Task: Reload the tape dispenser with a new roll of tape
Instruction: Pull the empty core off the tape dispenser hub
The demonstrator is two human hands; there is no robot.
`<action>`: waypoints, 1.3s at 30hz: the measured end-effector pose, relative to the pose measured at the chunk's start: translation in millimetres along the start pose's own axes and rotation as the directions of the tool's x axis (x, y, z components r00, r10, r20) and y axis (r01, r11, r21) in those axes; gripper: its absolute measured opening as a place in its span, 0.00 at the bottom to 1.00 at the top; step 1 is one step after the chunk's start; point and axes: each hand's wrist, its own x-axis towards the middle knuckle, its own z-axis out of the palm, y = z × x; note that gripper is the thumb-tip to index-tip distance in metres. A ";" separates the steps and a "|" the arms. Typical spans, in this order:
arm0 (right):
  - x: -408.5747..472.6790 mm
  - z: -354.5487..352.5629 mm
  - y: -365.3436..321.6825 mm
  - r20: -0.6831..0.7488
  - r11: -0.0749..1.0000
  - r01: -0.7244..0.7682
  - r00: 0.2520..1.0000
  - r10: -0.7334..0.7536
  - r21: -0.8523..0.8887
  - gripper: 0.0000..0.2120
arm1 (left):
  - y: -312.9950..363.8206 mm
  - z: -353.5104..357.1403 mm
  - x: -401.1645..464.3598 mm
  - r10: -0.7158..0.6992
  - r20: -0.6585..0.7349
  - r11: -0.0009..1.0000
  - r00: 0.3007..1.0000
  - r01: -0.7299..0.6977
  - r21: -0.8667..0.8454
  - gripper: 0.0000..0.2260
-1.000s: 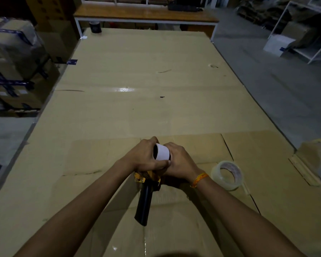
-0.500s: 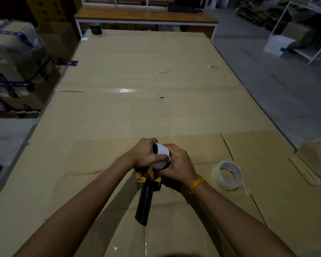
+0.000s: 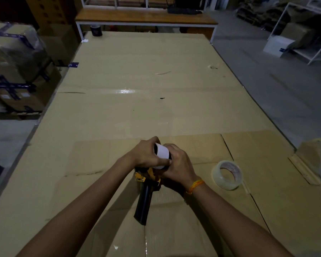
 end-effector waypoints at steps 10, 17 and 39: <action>1.3 -4.4 7.2 -0.012 0.992 0.006 1.000 -0.005 0.128 0.31 | 1.8 10.2 -6.8 0.027 -0.163 0.999 0.986 -0.031 -0.024 0.30; 4.9 -1.0 21.2 0.023 0.992 -0.033 0.999 0.031 0.121 0.35 | 2.7 1.4 -2.7 0.055 -0.139 0.998 0.989 -0.049 0.049 0.31; -6.3 4.7 37.2 0.012 0.969 -0.060 0.998 0.059 0.239 0.36 | 19.4 19.5 0.2 -0.005 -0.169 0.965 0.986 0.050 0.258 0.35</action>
